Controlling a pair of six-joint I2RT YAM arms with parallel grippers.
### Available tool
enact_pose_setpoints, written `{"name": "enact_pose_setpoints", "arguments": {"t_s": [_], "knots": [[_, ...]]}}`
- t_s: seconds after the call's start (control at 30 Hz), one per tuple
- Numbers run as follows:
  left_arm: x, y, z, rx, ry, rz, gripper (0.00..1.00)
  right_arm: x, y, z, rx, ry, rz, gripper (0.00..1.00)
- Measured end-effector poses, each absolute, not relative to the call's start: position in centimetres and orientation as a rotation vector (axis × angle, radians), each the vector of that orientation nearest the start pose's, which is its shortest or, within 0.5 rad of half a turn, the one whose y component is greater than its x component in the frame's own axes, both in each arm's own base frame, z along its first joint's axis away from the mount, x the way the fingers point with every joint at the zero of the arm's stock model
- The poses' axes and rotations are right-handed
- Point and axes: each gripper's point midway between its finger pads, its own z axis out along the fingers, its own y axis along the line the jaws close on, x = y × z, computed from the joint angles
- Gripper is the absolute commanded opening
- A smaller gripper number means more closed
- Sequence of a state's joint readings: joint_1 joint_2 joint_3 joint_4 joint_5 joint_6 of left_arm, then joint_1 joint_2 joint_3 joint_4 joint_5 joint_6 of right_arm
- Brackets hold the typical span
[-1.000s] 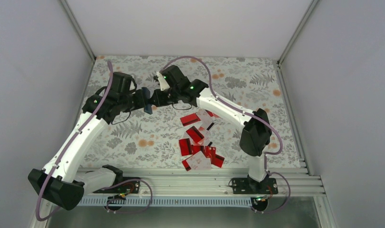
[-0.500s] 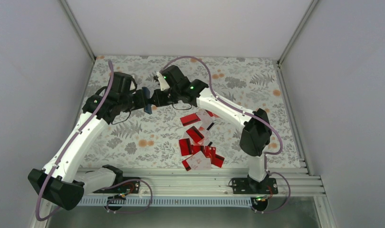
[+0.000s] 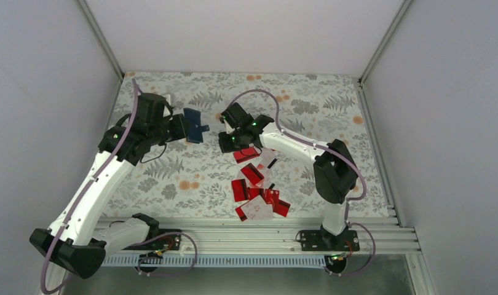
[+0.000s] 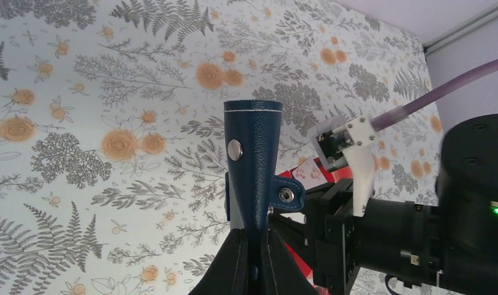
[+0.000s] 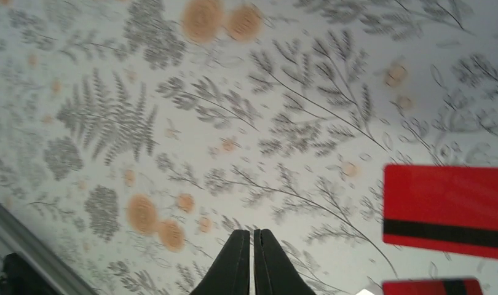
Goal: Put the credit cards into the card holder
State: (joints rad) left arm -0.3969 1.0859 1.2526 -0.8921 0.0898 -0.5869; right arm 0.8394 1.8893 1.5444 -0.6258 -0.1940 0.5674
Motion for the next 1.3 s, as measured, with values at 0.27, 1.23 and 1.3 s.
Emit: {"name": "enact_pose_setpoints", "arguments": {"t_s": [0.27,1.23,1.3], "knots": [[28.2,-13.4,28.3,-0.174,2.344,-0.604,0.02,30.1,36.1,13.5,-0.469,2.683,0.718,0.39],[28.1,-16.2,27.6,-0.092,2.326,-0.796,0.02,31.1,38.6,22.4,-0.565,2.469,1.331,0.37],[28.1,-16.3,27.6,-0.09,2.326,-0.8,0.02,31.1,38.6,22.3,-0.566,2.47,1.326,0.3]]}}
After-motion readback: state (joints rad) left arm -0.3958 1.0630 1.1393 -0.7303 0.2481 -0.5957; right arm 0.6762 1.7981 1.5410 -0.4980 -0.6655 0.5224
